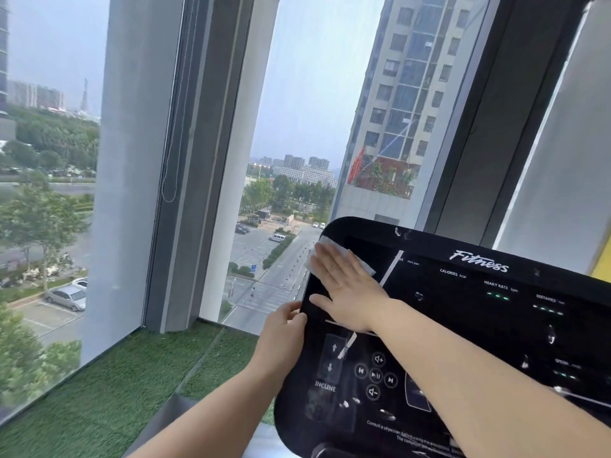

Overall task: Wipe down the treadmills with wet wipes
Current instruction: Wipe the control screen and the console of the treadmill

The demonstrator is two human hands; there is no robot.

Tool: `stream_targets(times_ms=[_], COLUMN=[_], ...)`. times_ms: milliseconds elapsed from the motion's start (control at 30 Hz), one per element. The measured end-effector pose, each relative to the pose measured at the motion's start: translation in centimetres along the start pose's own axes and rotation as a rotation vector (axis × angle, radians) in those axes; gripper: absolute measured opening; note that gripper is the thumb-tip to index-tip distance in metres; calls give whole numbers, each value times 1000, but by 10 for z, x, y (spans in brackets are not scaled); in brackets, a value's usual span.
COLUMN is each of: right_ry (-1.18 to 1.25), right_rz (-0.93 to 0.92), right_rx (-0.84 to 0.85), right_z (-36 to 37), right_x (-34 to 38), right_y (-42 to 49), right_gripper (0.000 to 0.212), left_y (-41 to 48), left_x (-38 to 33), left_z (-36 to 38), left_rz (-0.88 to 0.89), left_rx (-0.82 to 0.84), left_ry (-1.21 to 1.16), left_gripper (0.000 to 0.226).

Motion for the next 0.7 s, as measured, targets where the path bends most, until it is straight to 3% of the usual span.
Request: stream_targets(times_ms=[100, 233, 400, 600, 700], right_ry=[-45, -49, 15, -23, 8], right_rz=[-31, -104, 50, -46, 23], right_rx=[19, 43, -67, 16, -26], right_z=[11, 1, -11, -9, -21], right_x=[15, 2, -7, 0, -15], right_y=[-5, -2, 17, 15, 22], right_gripper=[75, 67, 71, 70, 67], left_y=[1, 9, 13, 13, 13], left_x=[-3, -1, -18, -18, -15], left_z=[2, 2, 5, 7, 7], left_rz=[7, -47, -11, 1, -12], left_rx=[5, -1, -23, -26, 34], left_ry=[-2, 27, 28, 96, 40], left_gripper=[29, 30, 23, 31, 41])
Point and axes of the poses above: each hand's wrist, its own y-axis towards the middle knuckle, its own z-axis out of the palm, x = y × z, the point moved 6 cm from there along y, towards the middle knuckle, and after that the axes turned 5 degrees about y, right-handed, at the moved point
